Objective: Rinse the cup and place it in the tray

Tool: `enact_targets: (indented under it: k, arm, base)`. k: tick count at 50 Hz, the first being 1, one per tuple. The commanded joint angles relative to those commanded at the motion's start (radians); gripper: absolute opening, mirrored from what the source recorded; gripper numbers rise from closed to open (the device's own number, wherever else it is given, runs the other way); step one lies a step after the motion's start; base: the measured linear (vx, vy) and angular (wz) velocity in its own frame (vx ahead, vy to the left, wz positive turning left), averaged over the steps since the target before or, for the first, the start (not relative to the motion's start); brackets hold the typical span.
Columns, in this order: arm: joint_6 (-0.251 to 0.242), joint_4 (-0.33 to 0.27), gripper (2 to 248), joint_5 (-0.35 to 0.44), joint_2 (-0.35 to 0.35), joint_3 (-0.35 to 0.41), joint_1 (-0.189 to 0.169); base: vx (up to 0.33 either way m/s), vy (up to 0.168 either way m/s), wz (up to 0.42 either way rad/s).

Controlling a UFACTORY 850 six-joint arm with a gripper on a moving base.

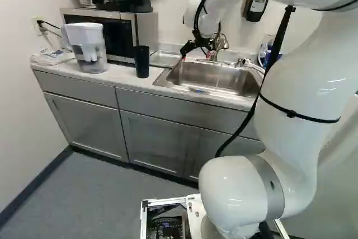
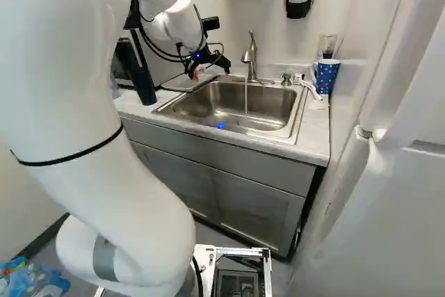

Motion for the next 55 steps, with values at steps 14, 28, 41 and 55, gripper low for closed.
enact_targets:
  k: [14, 28, 41, 55]
  arm:
    - [0.000, 0.083, 247, -0.133, 0.000, 0.000, 0.000]
    - [0.000, 0.175, 247, -0.217, 0.022, 0.023, -0.014]
    - [0.000, 0.192, 247, -0.231, 0.060, 0.064, -0.057]
    - [0.000, 0.192, 247, -0.231, 0.094, 0.099, -0.111]
  base:
    - [0.000, 0.000, 0.000]
    - [0.000, 0.000, 0.000]
    - [0.000, 0.000, 0.000]
    - [0.000, 0.000, 0.000]
